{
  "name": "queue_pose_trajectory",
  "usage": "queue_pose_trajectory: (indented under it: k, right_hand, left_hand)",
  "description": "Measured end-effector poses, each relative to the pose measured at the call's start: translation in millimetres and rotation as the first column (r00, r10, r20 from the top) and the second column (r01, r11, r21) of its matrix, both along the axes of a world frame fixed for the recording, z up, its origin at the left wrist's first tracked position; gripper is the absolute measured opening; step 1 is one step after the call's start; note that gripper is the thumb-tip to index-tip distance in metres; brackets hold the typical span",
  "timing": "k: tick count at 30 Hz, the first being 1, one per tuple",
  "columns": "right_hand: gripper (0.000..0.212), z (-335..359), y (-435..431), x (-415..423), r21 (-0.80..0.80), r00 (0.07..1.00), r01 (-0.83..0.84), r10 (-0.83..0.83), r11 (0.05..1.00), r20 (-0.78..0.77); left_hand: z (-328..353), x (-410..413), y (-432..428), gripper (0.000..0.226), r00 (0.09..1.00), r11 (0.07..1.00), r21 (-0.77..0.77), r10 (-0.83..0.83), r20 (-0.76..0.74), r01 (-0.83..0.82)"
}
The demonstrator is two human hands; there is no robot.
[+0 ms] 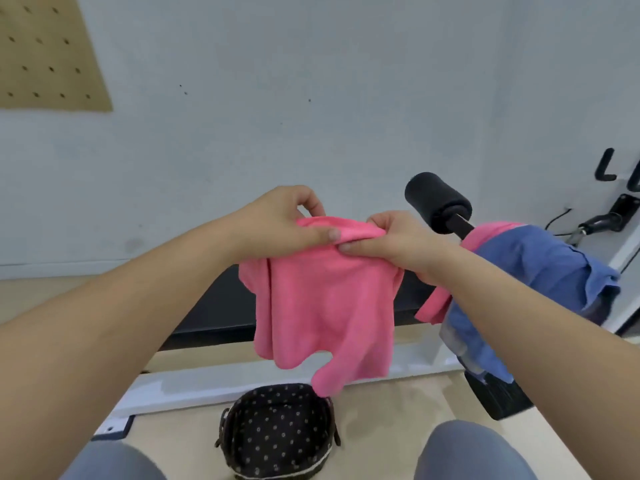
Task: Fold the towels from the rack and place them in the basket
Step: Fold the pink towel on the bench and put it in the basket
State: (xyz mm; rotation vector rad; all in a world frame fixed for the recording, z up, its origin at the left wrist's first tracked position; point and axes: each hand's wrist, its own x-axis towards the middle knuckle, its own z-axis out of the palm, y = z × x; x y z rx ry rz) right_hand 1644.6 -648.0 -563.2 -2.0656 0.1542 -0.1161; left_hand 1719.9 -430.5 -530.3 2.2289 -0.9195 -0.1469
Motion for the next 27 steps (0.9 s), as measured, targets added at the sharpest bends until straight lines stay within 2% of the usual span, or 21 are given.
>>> queue_pose_trajectory:
  k: [1, 4, 6, 9, 11, 13, 16, 17, 19, 21, 23, 25, 27]
  right_hand:
    - [0.037, -3, 8, 2, -0.028, 1.000, 0.015, -0.015, 0.999, 0.024]
    - [0.038, -16, 21, 12, -0.185, 0.996, 0.062, -0.048, 0.981, 0.081]
    - [0.047, -26, 24, 17, -0.263, 0.993, 0.109, -0.093, 0.959, 0.073]
    - [0.061, -50, 22, 19, -0.295, 0.990, 0.123, -0.139, 0.947, -0.031]
    - [0.062, -66, 17, 16, -0.348, 0.986, 0.097, -0.139, 0.932, -0.095]
    - [0.058, -82, 10, 12, -0.371, 0.980, 0.058, -0.124, 0.927, -0.157]
    - [0.038, -108, -9, 9, -0.385, 0.963, 0.065, -0.159, 0.921, -0.217]
    - [0.030, -117, -17, 10, -0.418, 0.958, 0.095, -0.197, 0.904, -0.209]
    - [0.009, -126, -30, 14, -0.576, 0.926, 0.175, -0.332, 0.799, -0.178]
    - [0.020, -126, -35, 28, -0.721, 0.893, 0.231, -0.437, 0.653, -0.109]
    - [0.030, -123, -35, 56, -0.798, 0.897, 0.240, -0.440, 0.552, -0.034]
    - [0.035, -125, -33, 93, -0.827, 0.907, 0.213, -0.419, 0.520, -0.029]
    - [0.034, -134, -35, 134, -0.767, 0.901, 0.230, -0.429, 0.600, -0.066]
  left_hand:
    - [-8, 3, 15, 0.027, 1.000, 0.999, 0.051, 0.004, -0.022, -0.003]
    - [-31, 14, 57, 0.002, 0.998, 0.990, 0.130, 0.058, 0.000, -0.058]
    - [-44, 24, 84, 0.011, 0.991, 0.986, 0.097, 0.137, 0.003, -0.137]
    - [-65, 39, 111, 0.012, 0.973, 0.973, 0.021, 0.230, 0.014, -0.230]
    - [-82, 52, 119, 0.013, 0.951, 0.952, -0.023, 0.306, 0.046, -0.305]
    - [-100, 62, 120, 0.017, 0.925, 0.928, -0.038, 0.373, 0.073, -0.371]
    - [-125, 70, 117, 0.028, 0.912, 0.912, -0.004, 0.410, 0.028, -0.410]
    - [-131, 73, 118, 0.030, 0.912, 0.912, 0.020, 0.411, 0.001, -0.410]
    - [-141, 79, 120, 0.029, 0.919, 0.919, 0.074, 0.391, -0.047, -0.387]
    - [-146, 90, 124, 0.033, 0.923, 0.925, 0.113, 0.373, -0.094, -0.363]
    - [-150, 109, 128, 0.036, 0.912, 0.915, 0.139, 0.394, -0.113, -0.378]
    - [-153, 133, 131, 0.033, 0.896, 0.893, 0.155, 0.438, -0.078, -0.423]
    - [-160, 161, 129, 0.026, 0.889, 0.877, 0.164, 0.458, -0.008, -0.451]
